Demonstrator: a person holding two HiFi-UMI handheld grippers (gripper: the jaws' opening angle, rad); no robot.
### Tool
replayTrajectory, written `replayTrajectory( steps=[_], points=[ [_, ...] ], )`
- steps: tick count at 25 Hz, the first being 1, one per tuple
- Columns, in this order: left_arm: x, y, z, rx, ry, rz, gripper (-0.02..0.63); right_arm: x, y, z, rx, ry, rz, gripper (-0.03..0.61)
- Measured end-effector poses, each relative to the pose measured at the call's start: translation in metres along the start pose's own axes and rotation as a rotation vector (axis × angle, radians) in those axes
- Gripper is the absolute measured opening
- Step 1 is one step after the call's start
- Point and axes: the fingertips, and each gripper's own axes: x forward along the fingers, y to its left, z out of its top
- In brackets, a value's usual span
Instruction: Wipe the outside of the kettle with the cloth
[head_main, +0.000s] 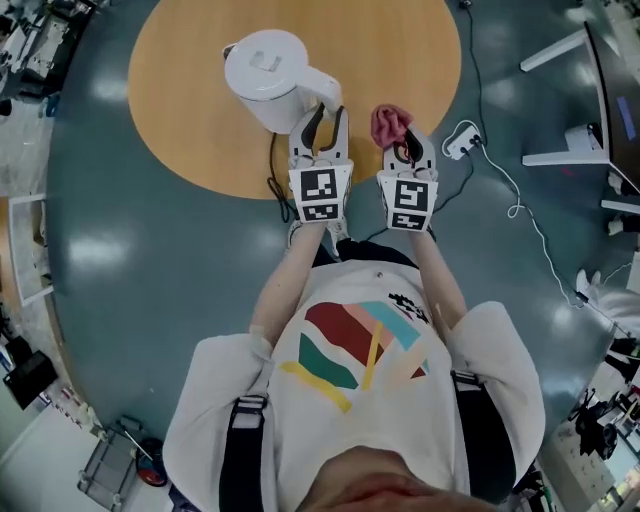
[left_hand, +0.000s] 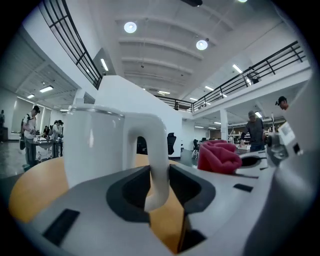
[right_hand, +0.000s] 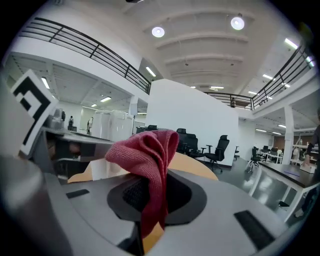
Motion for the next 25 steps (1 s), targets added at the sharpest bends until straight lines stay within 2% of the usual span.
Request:
replayTrajectory(
  steps=[5,8,11,13,17,19,20,25],
  points=[
    [-0.056,0.015,-0.016,0.006,-0.01,0.049,0.139,0.0,0.029,0.008,-0.03,-0.036,0.11,0.048],
    [-0.081,0.048,-0.025,0.0,-0.013,0.149,0.114,0.004,0.049,0.009,-0.051,-0.049,0.163,0.048],
    [-0.108,0.09,-0.022,-0.045,-0.045,0.244,0.097,0.004,0.078,0.014,-0.054,-0.06,0.208,0.048],
    [-0.12,0.1,-0.015,-0.052,-0.078,0.23,0.098,0.002,0.095,0.019,-0.053,-0.064,0.231,0.048],
    [-0.124,0.089,-0.003,-0.018,-0.107,0.137,0.108,0.0,0.117,0.026,-0.049,-0.068,0.241,0.047],
    [-0.119,0.083,0.003,-0.035,-0.111,0.107,0.205,-0.002,0.12,0.03,-0.047,-0.066,0.236,0.047],
    [-0.115,0.081,0.005,-0.044,-0.107,0.105,0.23,-0.004,0.12,0.033,-0.046,-0.067,0.234,0.048],
    [-0.101,0.102,0.003,-0.005,-0.043,0.18,0.233,-0.011,0.108,0.034,-0.038,-0.073,0.212,0.048]
  ],
)
